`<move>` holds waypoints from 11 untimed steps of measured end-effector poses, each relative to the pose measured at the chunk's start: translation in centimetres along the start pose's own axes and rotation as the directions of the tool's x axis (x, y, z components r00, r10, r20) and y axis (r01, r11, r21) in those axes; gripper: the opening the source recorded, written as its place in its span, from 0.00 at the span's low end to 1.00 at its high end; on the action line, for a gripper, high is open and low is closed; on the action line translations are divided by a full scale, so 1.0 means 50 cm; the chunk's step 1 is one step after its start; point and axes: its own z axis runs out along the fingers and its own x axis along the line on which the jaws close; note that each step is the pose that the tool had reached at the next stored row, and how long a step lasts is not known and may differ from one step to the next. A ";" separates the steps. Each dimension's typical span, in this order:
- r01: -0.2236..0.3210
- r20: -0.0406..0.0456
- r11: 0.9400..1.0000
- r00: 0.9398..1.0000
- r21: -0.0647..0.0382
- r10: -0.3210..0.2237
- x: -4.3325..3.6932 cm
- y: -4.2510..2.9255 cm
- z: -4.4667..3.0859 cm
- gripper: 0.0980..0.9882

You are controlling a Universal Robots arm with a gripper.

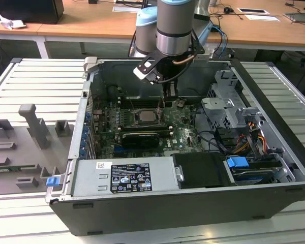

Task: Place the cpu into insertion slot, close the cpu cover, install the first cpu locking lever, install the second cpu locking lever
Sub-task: 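Close the cpu cover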

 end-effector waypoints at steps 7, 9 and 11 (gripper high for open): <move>0.000 0.000 1.000 1.000 0.000 0.000 -0.001 -0.026 -0.002 0.01; 0.000 0.000 1.000 1.000 0.000 0.000 -0.001 -0.037 -0.003 0.01; 0.000 0.000 1.000 1.000 0.000 0.000 -0.001 -0.043 -0.002 0.01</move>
